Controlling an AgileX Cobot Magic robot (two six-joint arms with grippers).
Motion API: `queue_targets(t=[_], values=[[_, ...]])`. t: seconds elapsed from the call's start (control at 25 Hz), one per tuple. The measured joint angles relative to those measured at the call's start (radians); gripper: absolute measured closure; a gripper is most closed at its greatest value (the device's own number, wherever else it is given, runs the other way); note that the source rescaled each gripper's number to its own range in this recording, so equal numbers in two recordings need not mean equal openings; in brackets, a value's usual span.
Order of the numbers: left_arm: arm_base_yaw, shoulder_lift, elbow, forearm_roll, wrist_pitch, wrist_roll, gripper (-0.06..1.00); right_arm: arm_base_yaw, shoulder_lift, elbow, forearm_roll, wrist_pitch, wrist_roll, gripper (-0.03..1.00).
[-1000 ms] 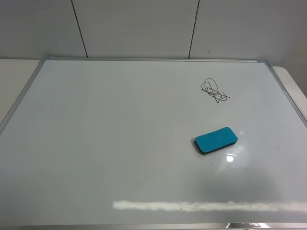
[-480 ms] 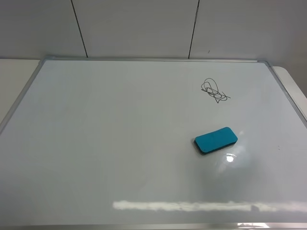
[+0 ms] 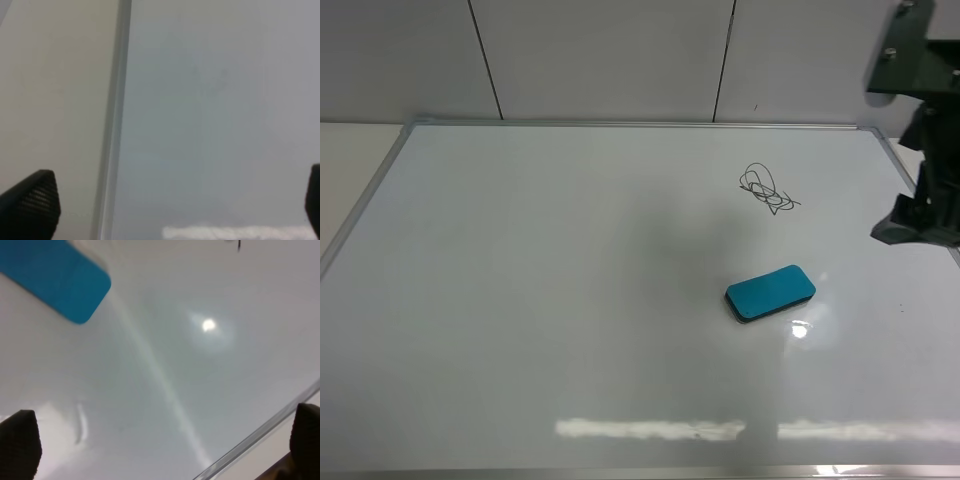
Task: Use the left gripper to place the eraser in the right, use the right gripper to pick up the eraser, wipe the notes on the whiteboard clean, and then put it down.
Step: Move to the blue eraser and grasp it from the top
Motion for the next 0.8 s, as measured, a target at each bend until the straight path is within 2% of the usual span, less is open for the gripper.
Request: queue_targets(t=[0.12, 0.28, 0.56, 0.8], values=[[0.000, 0.000, 0.000, 0.000, 0.000, 0.000, -0.06, 0.055, 0.149, -0.121, 0.040, -0.028, -0.136, -0.03], [0.000, 0.000, 0.000, 0.000, 0.000, 0.000, -0.06, 0.086, 0.300, -0.165, 0.138, -0.027, -0.282, -0.03], [0.000, 0.000, 0.000, 0.000, 0.000, 0.000, -0.06, 0.087, 0.394, -0.167, 0.318, 0.069, -0.612, -0.03], [0.000, 0.000, 0.000, 0.000, 0.000, 0.000, -0.06, 0.086, 0.394, -0.169, 0.358, 0.128, -0.660, -0.03]])
